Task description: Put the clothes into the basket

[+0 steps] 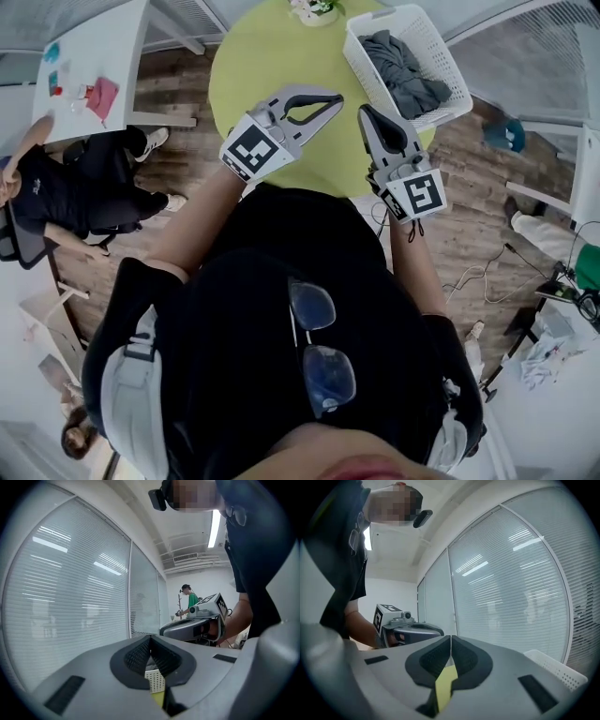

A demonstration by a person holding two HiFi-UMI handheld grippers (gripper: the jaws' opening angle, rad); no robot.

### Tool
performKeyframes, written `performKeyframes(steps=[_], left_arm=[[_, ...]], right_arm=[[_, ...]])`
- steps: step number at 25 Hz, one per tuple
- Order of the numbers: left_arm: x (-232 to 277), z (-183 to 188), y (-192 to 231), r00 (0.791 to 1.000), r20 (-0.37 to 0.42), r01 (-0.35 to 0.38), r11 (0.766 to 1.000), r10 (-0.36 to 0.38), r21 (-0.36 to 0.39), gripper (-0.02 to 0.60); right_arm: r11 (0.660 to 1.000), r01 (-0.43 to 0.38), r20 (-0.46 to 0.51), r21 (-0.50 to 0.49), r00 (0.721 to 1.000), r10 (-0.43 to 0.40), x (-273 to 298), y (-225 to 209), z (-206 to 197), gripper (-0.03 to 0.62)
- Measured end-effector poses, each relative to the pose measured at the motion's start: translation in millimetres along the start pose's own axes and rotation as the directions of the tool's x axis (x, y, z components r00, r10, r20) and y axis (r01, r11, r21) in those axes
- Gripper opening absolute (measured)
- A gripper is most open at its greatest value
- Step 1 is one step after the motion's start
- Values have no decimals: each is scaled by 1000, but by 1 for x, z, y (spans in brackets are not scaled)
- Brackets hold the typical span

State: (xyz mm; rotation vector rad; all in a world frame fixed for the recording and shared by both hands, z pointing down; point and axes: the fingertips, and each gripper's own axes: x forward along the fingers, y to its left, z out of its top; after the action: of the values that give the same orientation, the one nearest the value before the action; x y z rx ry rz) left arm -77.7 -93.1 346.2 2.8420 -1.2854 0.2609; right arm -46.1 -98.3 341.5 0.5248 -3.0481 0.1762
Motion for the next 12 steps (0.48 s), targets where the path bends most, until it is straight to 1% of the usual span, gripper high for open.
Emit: performKeyframes(steps=[2, 5, 12], left_arm=[[-6, 3, 2, 1000, 11, -23, 1000, 23, 7, 9], [-14, 5, 3, 998, 26, -50, 999, 50, -8, 11], [-28, 2, -2, 996, 35, -75, 996, 77, -37, 10]], right_arm=[[1000, -14, 7, -2, 1000, 14, 3, 6, 2, 28], [999, -34, 13, -7, 999, 34, 7, 13, 4, 28], [997, -76, 3, -23, 997, 76, 16, 26, 6, 28]])
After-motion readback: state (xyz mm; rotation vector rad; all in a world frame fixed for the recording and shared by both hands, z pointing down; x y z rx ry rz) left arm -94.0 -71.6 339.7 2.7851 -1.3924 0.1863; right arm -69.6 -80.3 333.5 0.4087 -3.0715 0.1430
